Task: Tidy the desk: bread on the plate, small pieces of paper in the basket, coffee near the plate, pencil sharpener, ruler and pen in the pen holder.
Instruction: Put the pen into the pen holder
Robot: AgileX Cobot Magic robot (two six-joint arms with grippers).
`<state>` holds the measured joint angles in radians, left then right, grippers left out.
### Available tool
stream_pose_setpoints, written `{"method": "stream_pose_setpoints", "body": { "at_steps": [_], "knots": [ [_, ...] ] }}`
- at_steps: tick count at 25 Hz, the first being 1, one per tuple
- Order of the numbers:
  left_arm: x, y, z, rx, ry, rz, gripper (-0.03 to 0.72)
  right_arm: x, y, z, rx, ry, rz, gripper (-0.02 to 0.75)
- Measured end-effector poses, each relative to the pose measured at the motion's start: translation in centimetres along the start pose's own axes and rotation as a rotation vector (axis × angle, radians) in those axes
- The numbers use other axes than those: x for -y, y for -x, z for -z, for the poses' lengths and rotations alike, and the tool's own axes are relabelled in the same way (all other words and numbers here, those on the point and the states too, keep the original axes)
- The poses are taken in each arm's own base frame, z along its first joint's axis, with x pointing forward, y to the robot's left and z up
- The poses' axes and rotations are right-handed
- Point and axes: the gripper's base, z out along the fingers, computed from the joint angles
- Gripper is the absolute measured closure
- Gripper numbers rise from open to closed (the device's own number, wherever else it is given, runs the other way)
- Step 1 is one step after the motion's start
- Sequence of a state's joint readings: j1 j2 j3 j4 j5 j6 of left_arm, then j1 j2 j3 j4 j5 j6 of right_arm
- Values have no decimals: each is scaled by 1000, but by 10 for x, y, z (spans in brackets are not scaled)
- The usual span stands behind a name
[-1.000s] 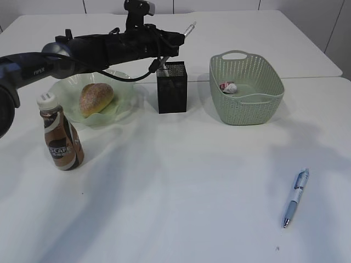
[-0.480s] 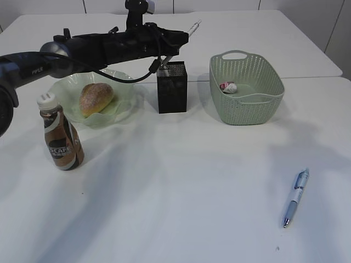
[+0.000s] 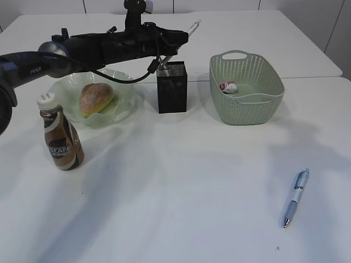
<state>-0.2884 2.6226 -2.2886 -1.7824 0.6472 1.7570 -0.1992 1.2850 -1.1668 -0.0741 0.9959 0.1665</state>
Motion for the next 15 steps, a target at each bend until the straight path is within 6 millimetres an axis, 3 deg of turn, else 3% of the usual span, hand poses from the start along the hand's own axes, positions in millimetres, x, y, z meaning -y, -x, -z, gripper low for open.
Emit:
{"method": "stream_pose_setpoints", "body": {
  "at_steps": [15],
  "knots": [
    [-3, -1, 0, -6, 32, -15, 630, 0, 0, 0, -1, 5, 0, 426]
  ]
}}
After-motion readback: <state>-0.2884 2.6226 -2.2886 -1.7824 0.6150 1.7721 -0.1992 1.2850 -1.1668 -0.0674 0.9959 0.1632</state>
